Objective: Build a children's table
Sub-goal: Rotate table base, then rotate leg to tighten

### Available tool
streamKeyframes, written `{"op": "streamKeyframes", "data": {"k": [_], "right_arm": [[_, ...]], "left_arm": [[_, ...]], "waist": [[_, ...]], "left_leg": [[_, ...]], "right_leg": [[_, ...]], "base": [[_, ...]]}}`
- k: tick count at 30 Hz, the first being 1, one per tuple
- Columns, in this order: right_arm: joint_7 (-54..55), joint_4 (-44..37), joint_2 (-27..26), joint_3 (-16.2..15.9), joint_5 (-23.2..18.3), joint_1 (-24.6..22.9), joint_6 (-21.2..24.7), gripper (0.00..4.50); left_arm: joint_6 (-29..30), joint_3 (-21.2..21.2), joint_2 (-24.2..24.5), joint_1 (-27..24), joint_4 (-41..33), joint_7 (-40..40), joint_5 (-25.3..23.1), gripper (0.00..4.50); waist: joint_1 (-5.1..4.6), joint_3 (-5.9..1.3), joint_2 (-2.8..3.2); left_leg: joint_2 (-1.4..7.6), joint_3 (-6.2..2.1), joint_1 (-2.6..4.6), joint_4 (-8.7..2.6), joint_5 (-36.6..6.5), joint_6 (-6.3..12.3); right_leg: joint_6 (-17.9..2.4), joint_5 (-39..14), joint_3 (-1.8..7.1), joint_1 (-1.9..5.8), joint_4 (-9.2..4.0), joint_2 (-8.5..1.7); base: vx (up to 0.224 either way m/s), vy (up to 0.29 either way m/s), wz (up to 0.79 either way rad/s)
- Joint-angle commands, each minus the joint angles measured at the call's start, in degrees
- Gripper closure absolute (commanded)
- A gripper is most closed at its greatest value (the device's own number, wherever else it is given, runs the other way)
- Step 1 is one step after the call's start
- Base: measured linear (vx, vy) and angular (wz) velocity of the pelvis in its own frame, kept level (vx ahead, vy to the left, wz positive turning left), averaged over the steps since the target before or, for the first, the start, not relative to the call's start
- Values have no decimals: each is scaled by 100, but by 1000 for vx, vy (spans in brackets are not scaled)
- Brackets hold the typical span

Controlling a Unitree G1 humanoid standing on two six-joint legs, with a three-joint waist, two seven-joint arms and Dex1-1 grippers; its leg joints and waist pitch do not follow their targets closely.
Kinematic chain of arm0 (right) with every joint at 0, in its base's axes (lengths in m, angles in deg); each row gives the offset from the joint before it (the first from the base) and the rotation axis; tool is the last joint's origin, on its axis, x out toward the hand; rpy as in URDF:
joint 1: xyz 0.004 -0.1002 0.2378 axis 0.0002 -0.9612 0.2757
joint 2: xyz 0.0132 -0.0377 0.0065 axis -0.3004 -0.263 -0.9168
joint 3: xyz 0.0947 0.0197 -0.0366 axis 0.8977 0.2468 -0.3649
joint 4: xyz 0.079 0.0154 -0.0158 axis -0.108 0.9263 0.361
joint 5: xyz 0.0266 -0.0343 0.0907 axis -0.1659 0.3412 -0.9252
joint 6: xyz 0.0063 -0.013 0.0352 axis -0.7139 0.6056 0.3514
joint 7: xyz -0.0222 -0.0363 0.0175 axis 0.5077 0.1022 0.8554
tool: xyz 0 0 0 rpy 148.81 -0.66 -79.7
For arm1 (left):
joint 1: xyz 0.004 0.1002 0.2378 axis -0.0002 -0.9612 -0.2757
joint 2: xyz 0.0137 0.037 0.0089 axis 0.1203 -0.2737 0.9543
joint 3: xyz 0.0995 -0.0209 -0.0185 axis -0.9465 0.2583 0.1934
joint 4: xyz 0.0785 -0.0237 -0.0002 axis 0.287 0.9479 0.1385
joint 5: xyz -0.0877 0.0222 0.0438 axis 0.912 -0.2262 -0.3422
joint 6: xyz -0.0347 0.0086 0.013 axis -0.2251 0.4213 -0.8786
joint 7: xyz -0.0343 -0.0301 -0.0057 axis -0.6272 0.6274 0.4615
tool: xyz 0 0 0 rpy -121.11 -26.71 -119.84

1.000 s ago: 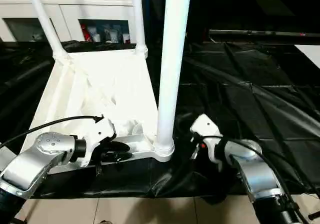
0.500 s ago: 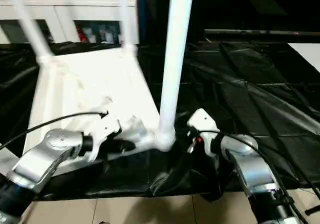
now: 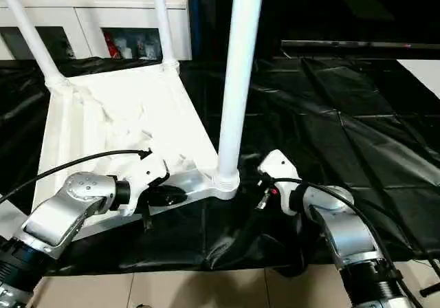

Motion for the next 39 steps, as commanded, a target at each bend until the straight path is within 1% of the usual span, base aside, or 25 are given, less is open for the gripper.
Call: {"op": "streamKeyframes", "data": {"k": [1, 2, 5, 9, 10, 13, 16, 17, 19, 20, 21, 22, 23, 24, 28, 30, 34, 36, 38, 39], "right_arm": [[-18, 36, -5, -6, -42, 110, -63, 450], [-17, 36, -10, -12, -39, 111, -65, 450], [-3, 20, -25, -25, -43, 119, -58, 450], [0, -8, -34, -31, -50, 104, -43, 450], [0, -9, -35, -33, -50, 102, -43, 450], [3, -5, -43, -42, -47, 90, -48, 450], [14, 44, -59, -56, -31, 101, -68, 450], [19, 66, -66, -58, -25, 113, -75, 450], [22, 84, -70, -60, -19, 125, -81, 450], [23, 92, -72, -61, -17, 130, -84, 450], [28, 107, -74, -65, -7, 138, -91, 450], [30, 111, -74, -68, -2, 139, -94, 450], [30, 111, -74, -68, -2, 139, -94, 450], [30, 111, -74, -68, -2, 139, -94, 450], [39, 107, -62, -100, 44, 140, -106, 450], [41, 102, -60, -106, 53, 138, -110, 450], [30, 103, -63, -112, 49, 141, -114, 450], [23, 104, -66, -113, 42, 141, -115, 450], [19, 96, -62, -114, 41, 136, -113, 450], [19, 91, -58, -114, 41, 133, -112, 450]], "left_arm": [[21, 114, -23, 186, 55, -71, 0, 350], [-25, 124, -40, 223, 116, -117, -38, 346], [-105, 129, -56, 309, 264, -108, -83, 346], [-64, 129, -82, 346, 348, -159, -119, 346], [-44, 131, -87, 345, 354, -155, -111, 346], [67, 133, -117, 322, 354, -97, -41, 346], [220, 141, -161, 255, 299, 30, 130, 346], [301, 158, -180, 234, 262, 79, 214, 328], [361, 182, -205, 223, 238, 91, 271, 308], [382, 192, -217, 221, 235, 92, 288, 308], [339, 187, -236, 230, 256, 71, 263, 301], [290, 178, -244, 240, 279, 58, 226, 281], [290, 178, -244, 240, 279, 58, 226, 281], [290, 178, -244, 240, 279, 58, 226, 270], [145, 83, -237, 285, 459, 1, 35, 270], [83, 40, -226, 309, 556, -75, -52, 270], [100, 63, -260, 349, 694, -98, -34, 270], [138, 83, -282, 355, 759, -95, -8, 307], [130, 60, -272, 342, 786, -58, -12, 307], [136, 58, -272, 333, 796, -39, -11, 319]], "waist": [[21, -346, -59], [22, -343, -44], [26, -348, -48], [23, -356, -35], [21, -356, -39], [24, -356, -27], [28, -351, -36], [30, -351, -31], [24, -356, -33], [23, -351, -31], [20, -349, -44], [22, -349, -43], [21, -350, -41], [25, -351, -39], [20, -353, -25], [13, -352, -31], [17, -353, -23], [16, -352, -24], [17, -351, -24], [19, -347, -19]], "left_leg": [[142, -107, 118, -380, -1435, 51], [136, -104, 122, -380, -1459, 49], [134, -115, 116, -383, -1484, 26], [132, -114, 117, -376, -1455, 29], [129, -113, 112, -374, -1442, 33], [135, -116, 115, -380, -1457, 27], [133, -115, 116, -380, -1513, 20], [133, -118, 115, -383, -1506, 20], [134, -115, 114, -380, -1493, 15], [134, -115, 115, -381, -1501, 28], [133, -114, 114, -382, -1509, 33], [133, -114, 114, -381, -1510, 36], [133, -114, 111, -380, -1497, 40], [136, -116, 116, -381, -1494, 43], [137, -118, 115, -382, -1475, 36], [132, -117, 113, -382, -1503, 34], [135, -119, 125, -384, -1546, 12], [137, -121, 122, -388, -1561, 9], [133, -118, 121, -385, -1562, 13], [138, -120, 124, -389, -1587, 9]], "right_leg": [[-1011, -1490, 205, 218, -461, -312], [-1002, -1496, 203, 212, -469, -302], [-985, -1507, 201, 230, -465, -313], [-995, -1420, 200, 231, -458, -310], [-1002, -1400, 199, 234, -457, -308], [-1040, -1372, 195, 236, -450, -311], [-1046, -1464, 196, 236, -462, -318], [-1050, -1478, 195, 233, -461, -318], [-1069, -1421, 195, 238, -449, -315], [-1076, -1412, 195, 232, -457, -311], [-1072, -1435, 194, 234, -461, -310], [-1068, -1445, 195, 236, -462, -312], [-1057, -1447, 197, 237, -464, -313], [-1045, -1460, 196, 234, -464, -312], [-1042, -1394, 196, 236, -459, -308], [-1011, -1426, 196, 238, -466, -306], [-1014, -1478, 197, 230, -472, -312], [-1036, -1459, 195, 233, -469, -312], [-1035, -1469, 196, 232, -472, -312], [-1036, -1503, 198, 228, -477, -316]], "base": [[0, 0, 0], [0, 0, 0], [0, 0, 0], [0, 0, 0], [0, 0, 0], [0, 0, 0], [0, 0, 0], [0, 0, 0], [0, 0, 0], [0, 0, 0], [0, 0, 0], [0, 0, 0], [0, 0, 0], [0, 0, 0], [0, 0, 0], [0, 0, 0], [0, 0, 0], [0, 0, 0], [0, 0, 0], [0, 0, 0]]}}
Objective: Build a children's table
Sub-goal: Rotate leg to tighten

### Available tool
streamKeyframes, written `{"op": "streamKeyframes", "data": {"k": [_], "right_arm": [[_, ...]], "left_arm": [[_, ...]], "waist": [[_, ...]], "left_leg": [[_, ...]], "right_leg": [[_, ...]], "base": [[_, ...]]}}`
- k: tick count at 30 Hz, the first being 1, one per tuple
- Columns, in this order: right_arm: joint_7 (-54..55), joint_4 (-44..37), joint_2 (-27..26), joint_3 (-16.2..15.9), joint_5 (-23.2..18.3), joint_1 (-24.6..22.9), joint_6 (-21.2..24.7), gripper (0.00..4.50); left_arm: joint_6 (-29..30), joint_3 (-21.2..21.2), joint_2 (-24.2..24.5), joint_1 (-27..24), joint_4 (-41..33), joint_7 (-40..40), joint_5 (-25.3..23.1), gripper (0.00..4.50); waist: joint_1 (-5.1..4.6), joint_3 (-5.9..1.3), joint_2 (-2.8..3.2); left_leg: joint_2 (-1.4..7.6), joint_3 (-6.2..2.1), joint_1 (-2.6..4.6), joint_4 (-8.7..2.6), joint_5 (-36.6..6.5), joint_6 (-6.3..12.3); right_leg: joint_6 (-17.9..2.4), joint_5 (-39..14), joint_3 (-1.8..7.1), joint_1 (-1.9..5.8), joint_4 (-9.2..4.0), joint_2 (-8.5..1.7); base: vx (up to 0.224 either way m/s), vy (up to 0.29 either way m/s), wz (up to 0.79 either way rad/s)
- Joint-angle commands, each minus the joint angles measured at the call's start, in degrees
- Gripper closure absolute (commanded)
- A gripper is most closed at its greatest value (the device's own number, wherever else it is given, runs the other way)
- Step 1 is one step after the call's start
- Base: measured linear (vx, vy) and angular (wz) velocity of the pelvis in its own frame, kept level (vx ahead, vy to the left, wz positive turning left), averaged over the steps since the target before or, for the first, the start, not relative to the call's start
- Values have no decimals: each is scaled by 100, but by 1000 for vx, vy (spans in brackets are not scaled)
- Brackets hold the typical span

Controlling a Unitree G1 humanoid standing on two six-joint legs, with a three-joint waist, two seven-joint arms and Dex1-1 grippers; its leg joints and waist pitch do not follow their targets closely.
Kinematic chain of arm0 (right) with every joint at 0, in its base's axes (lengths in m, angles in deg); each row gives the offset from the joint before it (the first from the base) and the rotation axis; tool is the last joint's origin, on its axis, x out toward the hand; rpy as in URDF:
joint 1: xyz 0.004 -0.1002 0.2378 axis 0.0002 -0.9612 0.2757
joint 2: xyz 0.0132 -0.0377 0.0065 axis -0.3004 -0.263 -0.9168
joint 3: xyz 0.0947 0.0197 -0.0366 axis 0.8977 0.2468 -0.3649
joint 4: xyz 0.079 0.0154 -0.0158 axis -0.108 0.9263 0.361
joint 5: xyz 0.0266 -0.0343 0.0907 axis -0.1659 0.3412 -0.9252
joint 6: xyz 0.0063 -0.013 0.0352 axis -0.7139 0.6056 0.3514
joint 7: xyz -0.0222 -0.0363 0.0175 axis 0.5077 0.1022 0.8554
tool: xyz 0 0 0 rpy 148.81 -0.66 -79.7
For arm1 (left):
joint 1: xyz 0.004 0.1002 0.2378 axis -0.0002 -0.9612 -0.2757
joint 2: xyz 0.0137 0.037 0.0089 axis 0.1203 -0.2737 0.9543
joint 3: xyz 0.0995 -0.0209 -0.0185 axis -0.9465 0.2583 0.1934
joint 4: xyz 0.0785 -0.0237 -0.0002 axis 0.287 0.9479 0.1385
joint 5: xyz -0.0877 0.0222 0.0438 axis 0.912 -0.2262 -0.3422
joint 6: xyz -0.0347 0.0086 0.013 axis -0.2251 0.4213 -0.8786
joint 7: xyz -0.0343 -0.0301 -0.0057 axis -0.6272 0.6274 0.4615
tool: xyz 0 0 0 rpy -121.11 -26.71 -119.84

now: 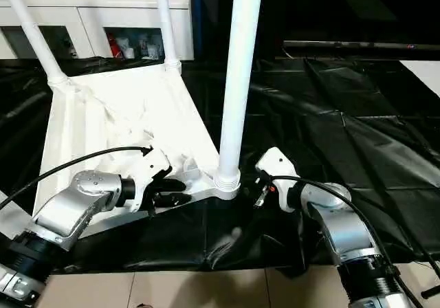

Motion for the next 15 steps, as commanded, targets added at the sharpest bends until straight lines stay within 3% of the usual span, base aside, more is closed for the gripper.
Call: {"op": "streamKeyframes", "data": {"k": [1, 2, 11, 12, 15], "right_arm": [[-10, 27, -19, -73, -15, 47, -56, 450], [-10, 25, -15, -71, -16, 48, -54, 450], [-29, 46, 15, -52, -12, 51, -89, 450], [-59, 42, 19, -46, -35, 46, -92, 423], [-358, 21, 65, 74, -296, -18, -232, 411]], "left_arm": [[18, -27, 17, 73, 78, -46, -66, 319], [11, -23, 15, 69, 90, -42, -71, 344], [-47, -79, 14, 72, 179, 120, -107, 409], [-49, -76, 10, 71, 180, 117, -105, 425], [-213, 0, -38, 70, 229, 118, -69, 437]], "waist": [[16, -346, -23], [15, -345, -24], [13, -346, -17], [13, -347, -16], [12, -345, -18]], "left_leg": [[137, -119, 120, -391, -1596, 7], [138, -121, 122, -394, -1620, 3], [139, -122, 121, -394, -1632, -5], [140, -123, 122, -397, -1631, -4], [141, -119, 126, -393, -1692, 23]], "right_leg": [[-1030, -1515, 197, 229, -480, -315], [-1022, -1548, 196, 228, -483, -314], [-1009, -1554, 200, 227, -487, -315], [-1016, -1536, 199, 227, -485, -314], [-1040, -1541, 198, 225, -498, -317]], "base": [[0, 0, 0], [0, 0, 0], [0, 0, 0], [0, 0, 0], [0, 0, 0]]}}
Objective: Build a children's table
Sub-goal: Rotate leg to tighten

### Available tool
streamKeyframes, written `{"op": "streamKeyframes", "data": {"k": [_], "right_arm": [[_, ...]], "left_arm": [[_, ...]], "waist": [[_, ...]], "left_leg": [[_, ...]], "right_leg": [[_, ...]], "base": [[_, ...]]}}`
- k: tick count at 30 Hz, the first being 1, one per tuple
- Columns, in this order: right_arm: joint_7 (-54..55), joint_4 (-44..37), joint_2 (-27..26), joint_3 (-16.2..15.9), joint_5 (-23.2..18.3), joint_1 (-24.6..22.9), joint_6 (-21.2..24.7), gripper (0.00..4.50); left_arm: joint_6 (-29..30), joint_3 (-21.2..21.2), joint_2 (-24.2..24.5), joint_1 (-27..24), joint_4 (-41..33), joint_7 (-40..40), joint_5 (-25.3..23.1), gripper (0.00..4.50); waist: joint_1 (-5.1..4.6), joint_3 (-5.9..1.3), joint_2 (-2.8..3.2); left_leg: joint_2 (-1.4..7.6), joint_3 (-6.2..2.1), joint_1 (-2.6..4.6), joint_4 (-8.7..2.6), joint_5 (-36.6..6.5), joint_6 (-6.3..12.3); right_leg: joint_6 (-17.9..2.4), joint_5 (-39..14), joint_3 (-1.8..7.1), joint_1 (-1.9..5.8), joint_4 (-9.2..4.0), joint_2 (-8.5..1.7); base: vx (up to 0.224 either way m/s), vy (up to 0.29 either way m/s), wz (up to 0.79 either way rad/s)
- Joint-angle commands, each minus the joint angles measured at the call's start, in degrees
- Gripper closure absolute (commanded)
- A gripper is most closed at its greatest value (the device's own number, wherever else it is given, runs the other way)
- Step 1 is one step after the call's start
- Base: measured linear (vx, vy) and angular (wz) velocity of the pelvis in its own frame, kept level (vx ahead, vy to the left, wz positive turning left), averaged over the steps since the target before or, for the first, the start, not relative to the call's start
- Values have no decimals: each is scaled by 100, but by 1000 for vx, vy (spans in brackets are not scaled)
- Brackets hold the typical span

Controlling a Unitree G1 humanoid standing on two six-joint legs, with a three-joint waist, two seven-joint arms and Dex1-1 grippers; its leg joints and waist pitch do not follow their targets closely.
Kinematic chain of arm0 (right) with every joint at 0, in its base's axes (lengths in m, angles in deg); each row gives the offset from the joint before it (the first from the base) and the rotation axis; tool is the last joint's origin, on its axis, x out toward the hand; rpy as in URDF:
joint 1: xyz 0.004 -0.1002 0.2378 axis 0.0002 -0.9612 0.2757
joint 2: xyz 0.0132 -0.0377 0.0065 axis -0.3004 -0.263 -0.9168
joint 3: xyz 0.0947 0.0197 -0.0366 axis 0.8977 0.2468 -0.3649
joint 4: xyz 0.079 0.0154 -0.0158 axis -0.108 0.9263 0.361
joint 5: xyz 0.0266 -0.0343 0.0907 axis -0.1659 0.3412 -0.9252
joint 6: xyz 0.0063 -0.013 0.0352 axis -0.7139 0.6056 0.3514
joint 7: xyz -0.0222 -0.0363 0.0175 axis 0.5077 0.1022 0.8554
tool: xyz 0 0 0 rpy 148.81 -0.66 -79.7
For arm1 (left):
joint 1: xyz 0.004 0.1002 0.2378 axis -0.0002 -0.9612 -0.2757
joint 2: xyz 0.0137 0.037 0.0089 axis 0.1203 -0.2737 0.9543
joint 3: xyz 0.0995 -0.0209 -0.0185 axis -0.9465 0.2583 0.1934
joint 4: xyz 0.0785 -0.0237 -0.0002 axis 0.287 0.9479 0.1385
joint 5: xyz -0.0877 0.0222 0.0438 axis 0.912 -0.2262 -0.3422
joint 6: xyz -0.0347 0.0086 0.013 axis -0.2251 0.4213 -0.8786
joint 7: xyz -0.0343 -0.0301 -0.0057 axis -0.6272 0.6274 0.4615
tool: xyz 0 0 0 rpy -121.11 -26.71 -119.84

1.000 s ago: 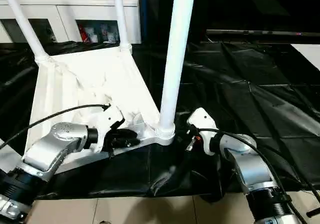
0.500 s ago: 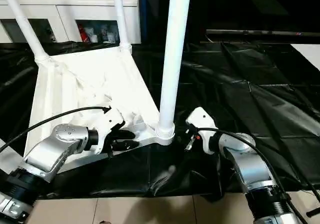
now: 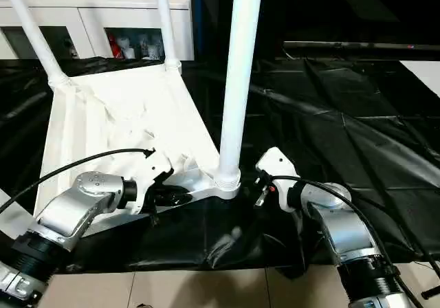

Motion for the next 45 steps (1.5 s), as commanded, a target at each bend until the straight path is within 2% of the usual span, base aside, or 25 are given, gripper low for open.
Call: {"op": "streamKeyframes", "data": {"k": [1, 3, 5, 7, 10, 11, 19, 22, 27, 28, 29, 34, 38, 41, 45], "right_arm": [[-297, -73, 11, 86, -330, -36, -120, 384], [-627, -123, 81, 152, -564, -98, -108, 374], [-760, -151, 122, 157, -631, -127, -116, 368], [-955, -126, 191, 171, -693, -159, -268, 339], [-953, 83, 134, 239, -698, -82, -581, 330], [-962, 141, 114, 228, -685, -50, -644, 306], [-1201, 501, -5, 2, -667, 198, -844, 243], [-1260, 605, -37, -59, -622, 253, -930, 226], [-1335, 902, -145, -202, -511, 453, -1090, 181], [-1354, 940, -156, -211, -495, 475, -1111, 181], [-1372, 984, -176, -233, -470, 503, -1132, 161], [-1242, 1168, -278, -324, -280, 618, -1323, 116], [-1152, 1428, -357, -455, -80, 720, -1667, 108], [-1219, 1490, -396, -429, -105, 729, -1714, 108], [-1204, 1572, -441, -374, -139, 745, -1800, 144]], "left_arm": [[-173, 87, -20, 57, 135, -8, -2, 447], [-403, 139, -25, 27, 106, 183, 99, 450], [-463, 143, -15, 16, 93, 245, 122, 450], [-632, 118, 26, 6, 107, 373, 130, 450], [-780, 73, 55, 6, 129, 494, 117, 450], [-812, 59, 57, 3, 131, 541, 124, 450], [-953, -102, 86, -12, 119, 794, 61, 450], [-984, -114, 70, -6, 144, 815, 36, 450], [-1050, -122, 52, -7, 188, 850, -11, 450], [-1062, -118, 50, -6, 198, 856, -18, 450], [-1076, -116, 49, -7, 210, 856, -28, 450], [-1096, -114, 41, 1, 229, 835, -57, 450], [-1135, -88, 22, 7, 264, 825, -93, 450], [-1149, -75, 19, -2, 271, 826, -120, 450], [-1145, -70, 21, -9, 263, 824, -132, 450]], "waist": [[9, -343, -22], [10, -350, -24], [18, -349, -37], [28, -350, -48], [30, -350, -39], [25, -346, -34], [27, -361, -47], [32, -362, -45], [26, -353, -46], [22, -357, -44], [22, -360, -46], [24, -361, -48], [19, -359, -41], [37, -367, -37], [39, -364, -34]], "left_leg": [[138, -121, 120, -393, -1699, 35], [144, -124, 111, -392, -1647, 73], [145, -119, 107, -387, -1602, 114], [144, -116, 103, -380, -1574, 150], [150, -113, 105, -378, -1536, 152], [150, -112, 111, -381, -1554, 139], [156, -107, 106, -372, -1427, 199], [156, -105, 104, -371, -1422, 204], [155, -108, 111, -379, -1534, 156], [158, -110, 115, -380, -1518, 152], [158, -110, 108, -379, -1486, 157], [152, -103, 102, -372, -1426, 176], [157, -106, 112, -379, -1516, 141], [161, -102, 118, -374, -1449, 174], [162, -103, 119, -379, -1498, 175]], "right_leg": [[-1035, -1547, 196, 230, -496, -318], [-1049, -1451, 195, 238, -483, -317], [-1063, -1431, 194, 241, -483, -319], [-1059, -1501, 193, 244, -485, -329], [-1034, -1587, 199, 225, -493, -336], [-1047, -1604, 194, 217, -492, -327], [-1164, -1348, 190, 229, -456, -326], [-1175, -1339, 188, 232, -450, -328], [-1108, -1627, 190, 223, -474, -338], [-1117, -1596, 190, 222, -469, -338], [-1139, -1512, 188, 227, -461, -334], [-1174, -1407, 190, 230, -447, -334], [-1176, -1526, 189, 219, -456, -341], [-1191, -1369, 196, 224, -442, -332], [-1212, -1354, 191, 224, -441, -332]], "base": [[0, 0, 0], [0, 0, 0], [0, 0, 0], [0, 0, 0], [0, 0, 0], [0, 0, 0], [0, 0, 0], [0, 0, 0], [0, 0, 0], [0, 0, 0], [0, 0, 0], [0, 0, 0], [0, 0, 0], [0, 0, 0], [0, 0, 0]]}}
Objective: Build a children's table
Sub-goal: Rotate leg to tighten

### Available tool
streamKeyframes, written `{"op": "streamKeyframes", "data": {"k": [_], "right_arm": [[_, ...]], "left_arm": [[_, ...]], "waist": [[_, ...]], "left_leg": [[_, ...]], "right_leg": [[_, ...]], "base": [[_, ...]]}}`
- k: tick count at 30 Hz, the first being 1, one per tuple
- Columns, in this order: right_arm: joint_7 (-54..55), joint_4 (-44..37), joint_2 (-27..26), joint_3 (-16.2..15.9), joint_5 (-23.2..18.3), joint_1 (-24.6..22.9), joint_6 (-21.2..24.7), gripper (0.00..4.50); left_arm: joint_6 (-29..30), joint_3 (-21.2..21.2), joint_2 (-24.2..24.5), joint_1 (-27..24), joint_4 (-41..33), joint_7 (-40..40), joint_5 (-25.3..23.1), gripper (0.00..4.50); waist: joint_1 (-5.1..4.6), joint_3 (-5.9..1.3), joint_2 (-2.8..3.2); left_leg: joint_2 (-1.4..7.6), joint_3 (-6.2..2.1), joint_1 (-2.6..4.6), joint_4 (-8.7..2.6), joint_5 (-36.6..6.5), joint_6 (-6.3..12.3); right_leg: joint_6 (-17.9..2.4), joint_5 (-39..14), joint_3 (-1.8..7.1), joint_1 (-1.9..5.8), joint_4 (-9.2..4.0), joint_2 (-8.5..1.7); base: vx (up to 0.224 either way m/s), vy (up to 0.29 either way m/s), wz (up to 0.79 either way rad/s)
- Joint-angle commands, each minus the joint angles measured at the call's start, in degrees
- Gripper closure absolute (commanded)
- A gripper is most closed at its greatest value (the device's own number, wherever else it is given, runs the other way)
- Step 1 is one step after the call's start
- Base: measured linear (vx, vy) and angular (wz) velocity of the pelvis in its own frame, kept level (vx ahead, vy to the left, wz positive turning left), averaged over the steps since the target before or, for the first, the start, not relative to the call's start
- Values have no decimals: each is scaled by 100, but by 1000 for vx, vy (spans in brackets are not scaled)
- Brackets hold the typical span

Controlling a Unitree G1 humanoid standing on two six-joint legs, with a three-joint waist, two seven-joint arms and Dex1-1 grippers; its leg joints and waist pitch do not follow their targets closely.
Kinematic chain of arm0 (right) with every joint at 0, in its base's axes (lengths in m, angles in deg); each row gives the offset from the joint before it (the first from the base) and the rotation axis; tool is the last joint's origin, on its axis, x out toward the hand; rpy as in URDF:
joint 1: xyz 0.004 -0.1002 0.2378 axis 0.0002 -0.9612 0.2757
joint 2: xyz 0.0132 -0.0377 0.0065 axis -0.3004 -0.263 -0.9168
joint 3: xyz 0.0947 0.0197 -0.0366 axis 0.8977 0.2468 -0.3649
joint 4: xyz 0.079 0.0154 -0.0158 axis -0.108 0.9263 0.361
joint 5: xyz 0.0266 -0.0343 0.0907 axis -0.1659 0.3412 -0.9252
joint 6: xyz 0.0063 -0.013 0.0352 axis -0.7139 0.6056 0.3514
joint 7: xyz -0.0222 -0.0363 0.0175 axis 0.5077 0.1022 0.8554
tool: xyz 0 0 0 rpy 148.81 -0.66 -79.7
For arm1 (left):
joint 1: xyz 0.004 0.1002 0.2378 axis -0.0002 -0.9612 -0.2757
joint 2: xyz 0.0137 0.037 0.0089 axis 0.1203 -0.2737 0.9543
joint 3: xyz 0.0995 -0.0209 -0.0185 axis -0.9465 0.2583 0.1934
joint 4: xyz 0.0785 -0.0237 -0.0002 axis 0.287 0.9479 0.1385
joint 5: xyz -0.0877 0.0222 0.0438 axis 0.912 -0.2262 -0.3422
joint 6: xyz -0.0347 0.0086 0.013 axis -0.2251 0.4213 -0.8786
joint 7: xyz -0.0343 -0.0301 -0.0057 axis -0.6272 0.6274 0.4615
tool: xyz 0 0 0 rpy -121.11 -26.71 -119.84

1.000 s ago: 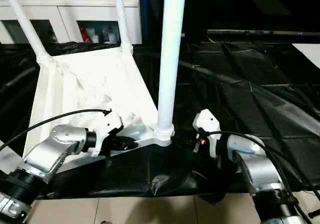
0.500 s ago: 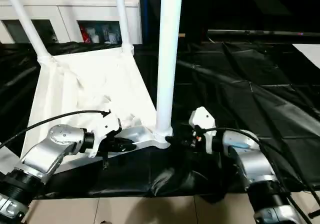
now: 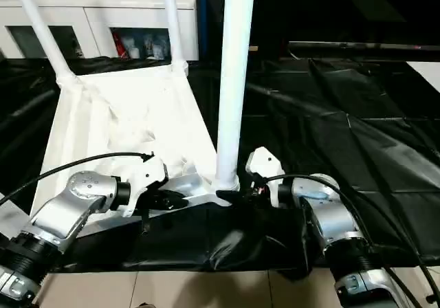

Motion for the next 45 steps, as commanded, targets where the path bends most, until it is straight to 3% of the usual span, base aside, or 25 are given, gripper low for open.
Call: {"op": "streamKeyframes", "data": {"k": [1, 11, 16, 20, 23, 24, 26, 28, 30, 31, 34, 37, 39, 41, 45], "right_arm": [[-93, 95, -107, -126, -18, 40, -151, 151], [-242, 170, -189, -107, -89, 0, -154, 172], [529, 310, -448, 109, -52, -18, 172, 173], [2576, 713, -1163, 462, 245, -19, 509, 173], [3544, 807, -1649, 716, 201, 31, 712, 173], [3544, 807, -1649, 716, 201, 31, 712, 173], [4071, 835, -1984, 773, 256, 99, 784, 173], [4371, 845, -2228, 709, 379, 173, 680, 173], [4054, 672, -2380, 640, 254, 150, 581, 173], [3966, 631, -2388, 619, 230, 140, 562, 118], [3505, 369, -2238, 612, 28, 64, 596, 102], [2914, 212, -1856, 483, 37, 63, 644, 58], [2286, 120, -1400, 312, 122, 50, 574, 56], [1987, 55, -1223, 274, 93, 35, 593, 56], [1015, -197, -679, 264, -134, 6, 676, 56]], "left_arm": [[-140, -57, -120, 39, -44, 98, 83, 450], [-80, -36, -115, -32, -74, 116, 67, 450], [157, 102, -410, 98, 211, -546, -68, 450], [278, 271, -1166, 538, 992, -1832, -339, 450], [275, 356, -1561, 838, 1449, -2465, -436, 450], [275, 356, -1561, 838, 1449, -2465, -436, 450], [198, 398, -1809, 1055, 1759, -2874, -539, 450], [30, 381, -1965, 1231, 2023, -3192, -744, 450], [-74, 318, -2033, 1282, 2107, -3122, -814, 450], [-84, 317, -2041, 1281, 2107, -3091, -804, 450], [-154, 219, -1891, 1175, 1935, -2721, -753, 450], [-281, 184, -1691, 1044, 1794, -2215, -654, 450], [-305, 151, -1473, 926, 1686, -1795, -624, 450], [-352, 129, -1376, 870, 1628, -1575, -604, 450], [-406, 103, -997, 668, 1306, -807, -380, 450]], "waist": [[0, -355, -57], [-4, -351, -67], [-28, -324, -85], [-64, -286, -83], [-73, -271, -92], [-78, -265, -73], [-92, -263, -76], [-106, -270, -55], [-95, -297, -43], [-94, -296, -45], [-78, -312, -65], [-87, -309, -72], [-92, -315, -84], [-92, -312, -82], [-71, -340, -105]], "left_leg": [[162, -105, 123, -382, -1512, 171], [164, -105, 116, -386, -1496, 194], [156, -105, 126, -406, -1613, 132], [120, -129, 184, -425, -1946, -98], [89, -156, 219, -429, -2211, -107], [86, -166, 267, -435, -2324, -113], [76, -191, 248, -461, -2416, -132], [81, -210, 259, -482, -2505, -158], [103, -221, 266, -521, -2550, -111], [110, -224, 254, -542, -2537, -93], [119, -207, 214, -570, -2351, 36], [113, -198, 177, -574, -2238, 117], [122, -200, 147, -568, -2094, 164], [128, -171, 168, -547, -2052, 226], [151, -152, 148, -520, -1670, 352]], "right_leg": [[-1215, -1371, 195, 223, -442, -329], [-1208, -1417, 195, 224, -444, -328], [-1124, -1736, 200, 210, -484, -330], [-834, -2649, 193, 158, -588, -350], [-521, -3325, 174, 128, -692, -367], [-473, -3453, 172, 75, -733, -358], [-405, -3501, 149, 93, -740, -348], [-369, -3491, 140, 86, -762, -359], [-417, -3183, 133, 130, -767, -377], [-444, -3074, 132, 145, -759, -371], [-584, -2568, 147, 199, -723, -385], [-657, -2463, 149, 219, -706, -400], [-705, -2331, 143, 262, -687, -404], [-778, -2239, 169, 229, -684, -413], [-1014, -1749, 173, 264, -605, -409]], "base": [[0, 0, 0], [0, 0, 0], [0, 0, 0], [0, 0, 0], [0, 0, 0], [0, 0, 0], [0, 0, 0], [0, 0, 0], [0, 0, 0], [0, 0, 0], [0, 0, 0], [0, 0, 0], [0, 0, 0], [0, 0, 0], [0, 0, 0]]}}
